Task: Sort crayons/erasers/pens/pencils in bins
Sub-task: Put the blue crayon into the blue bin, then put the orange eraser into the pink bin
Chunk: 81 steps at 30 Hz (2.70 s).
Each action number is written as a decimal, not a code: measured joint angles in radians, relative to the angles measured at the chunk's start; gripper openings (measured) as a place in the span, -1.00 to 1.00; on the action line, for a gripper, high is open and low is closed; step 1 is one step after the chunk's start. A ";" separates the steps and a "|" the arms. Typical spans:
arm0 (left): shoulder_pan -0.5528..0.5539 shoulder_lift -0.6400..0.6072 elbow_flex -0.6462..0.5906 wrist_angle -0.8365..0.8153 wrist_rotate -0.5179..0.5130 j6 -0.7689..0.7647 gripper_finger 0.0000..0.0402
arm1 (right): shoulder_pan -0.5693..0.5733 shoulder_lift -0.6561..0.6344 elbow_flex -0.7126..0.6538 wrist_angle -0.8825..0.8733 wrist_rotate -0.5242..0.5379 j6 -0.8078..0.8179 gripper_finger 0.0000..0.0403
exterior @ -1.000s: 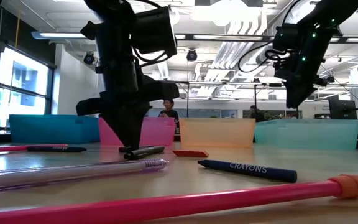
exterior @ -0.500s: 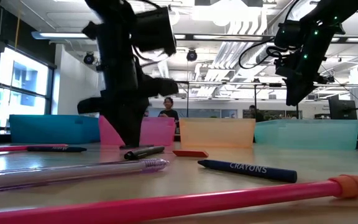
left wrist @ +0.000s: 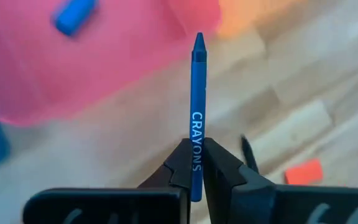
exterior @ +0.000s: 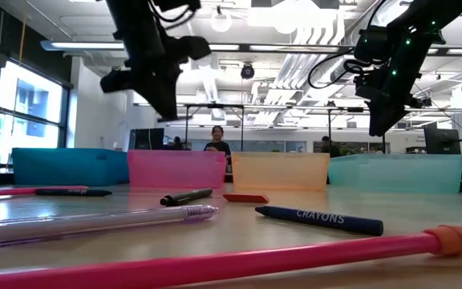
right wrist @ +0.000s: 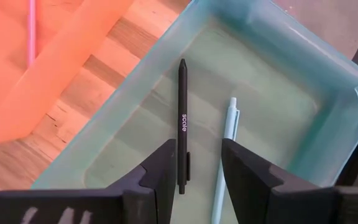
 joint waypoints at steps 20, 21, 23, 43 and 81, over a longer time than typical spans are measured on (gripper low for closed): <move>0.328 -0.267 -0.102 -0.315 -0.145 0.172 -0.96 | 0.001 0.000 0.000 0.002 -0.002 0.072 -0.42; 0.348 -0.282 -0.129 -0.293 -0.133 0.172 -0.96 | 0.001 0.000 0.000 0.002 -0.003 0.083 -0.42; 0.390 -0.317 -0.191 -0.279 -0.104 0.172 -0.96 | 0.001 0.000 0.000 0.003 -0.002 0.103 -0.42; 0.668 -0.347 -0.432 -0.003 0.077 0.360 -0.96 | 0.083 0.000 -0.001 0.309 -0.311 0.285 -0.42; 0.809 -0.134 -0.436 0.048 0.273 0.664 -0.46 | 0.671 0.153 0.397 0.216 0.131 0.254 -0.42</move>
